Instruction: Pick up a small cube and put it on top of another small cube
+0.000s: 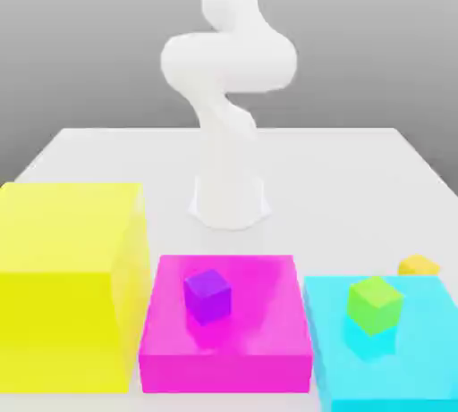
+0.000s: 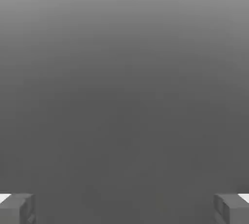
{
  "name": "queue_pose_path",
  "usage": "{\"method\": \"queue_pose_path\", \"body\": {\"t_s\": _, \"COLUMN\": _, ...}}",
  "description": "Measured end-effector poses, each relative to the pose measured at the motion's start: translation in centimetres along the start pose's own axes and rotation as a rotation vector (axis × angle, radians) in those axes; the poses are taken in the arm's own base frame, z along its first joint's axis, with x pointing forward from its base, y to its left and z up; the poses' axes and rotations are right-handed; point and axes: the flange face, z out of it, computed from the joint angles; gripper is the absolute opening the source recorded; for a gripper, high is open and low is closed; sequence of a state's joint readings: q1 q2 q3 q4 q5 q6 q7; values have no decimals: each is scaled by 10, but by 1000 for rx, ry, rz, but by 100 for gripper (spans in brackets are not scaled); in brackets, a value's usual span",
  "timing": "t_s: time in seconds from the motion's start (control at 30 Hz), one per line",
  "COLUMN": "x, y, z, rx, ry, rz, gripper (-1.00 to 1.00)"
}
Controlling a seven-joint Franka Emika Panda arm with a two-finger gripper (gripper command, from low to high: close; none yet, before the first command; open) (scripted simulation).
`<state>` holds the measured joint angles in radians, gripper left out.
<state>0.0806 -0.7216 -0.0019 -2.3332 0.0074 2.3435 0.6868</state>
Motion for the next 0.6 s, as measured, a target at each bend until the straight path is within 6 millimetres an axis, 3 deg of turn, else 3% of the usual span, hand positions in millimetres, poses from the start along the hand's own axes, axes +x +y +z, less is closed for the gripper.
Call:
{"method": "queue_pose_path", "body": {"t_s": 0.13, "x": -50, "y": -30, "z": 79, "rx": 10, "ry": -145, "rz": -279, "gripper": 0}}
{"method": "queue_pose_path", "body": {"t_s": 0.3, "x": -134, "y": -56, "z": 158, "rx": 40, "ry": -309, "rz": -624, "gripper": 0}}
{"method": "queue_pose_path", "body": {"t_s": 0.47, "x": -237, "y": -65, "z": 218, "rx": 85, "ry": -463, "rz": -978, "gripper": 0}}
{"method": "queue_pose_path", "body": {"t_s": 0.6, "x": -324, "y": -56, "z": 251, "rx": 132, "ry": -579, "rz": -1264, "gripper": 0}}
